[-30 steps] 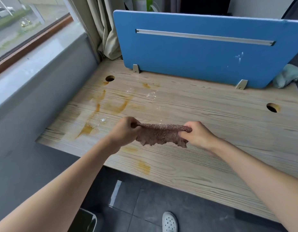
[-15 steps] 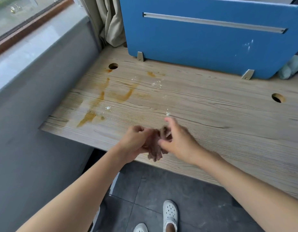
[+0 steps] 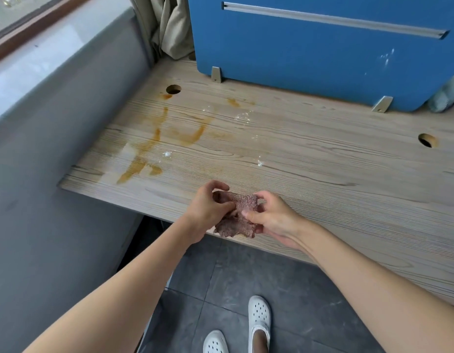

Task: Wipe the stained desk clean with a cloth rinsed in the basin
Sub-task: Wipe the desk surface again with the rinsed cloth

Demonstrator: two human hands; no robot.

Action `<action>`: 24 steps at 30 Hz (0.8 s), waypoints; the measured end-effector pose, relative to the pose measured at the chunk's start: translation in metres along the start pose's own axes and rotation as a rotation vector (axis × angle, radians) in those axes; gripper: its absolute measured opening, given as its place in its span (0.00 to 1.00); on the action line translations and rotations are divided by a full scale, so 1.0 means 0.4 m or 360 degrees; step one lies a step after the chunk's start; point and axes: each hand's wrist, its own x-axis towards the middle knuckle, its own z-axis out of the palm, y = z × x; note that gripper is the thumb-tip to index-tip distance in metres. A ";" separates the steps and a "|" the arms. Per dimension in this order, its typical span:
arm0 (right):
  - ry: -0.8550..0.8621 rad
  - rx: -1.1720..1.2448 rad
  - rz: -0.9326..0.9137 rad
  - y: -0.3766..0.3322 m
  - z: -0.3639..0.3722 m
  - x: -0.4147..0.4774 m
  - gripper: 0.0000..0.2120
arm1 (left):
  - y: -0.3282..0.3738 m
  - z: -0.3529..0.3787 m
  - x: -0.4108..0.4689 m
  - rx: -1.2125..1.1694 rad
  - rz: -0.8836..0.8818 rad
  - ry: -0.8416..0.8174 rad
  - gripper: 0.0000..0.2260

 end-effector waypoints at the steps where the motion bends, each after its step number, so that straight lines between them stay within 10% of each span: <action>1: 0.0015 -0.0152 0.0005 0.009 -0.003 0.008 0.32 | -0.017 0.006 0.010 0.0229 0.0074 0.0017 0.19; 7: 0.0161 -0.1947 0.0100 0.092 -0.081 0.043 0.42 | -0.124 0.053 0.016 0.1874 0.0725 -0.0117 0.30; 24: -0.0007 -0.2361 0.0142 0.124 -0.114 0.062 0.34 | -0.247 0.124 -0.010 0.2244 0.0672 -0.0547 0.31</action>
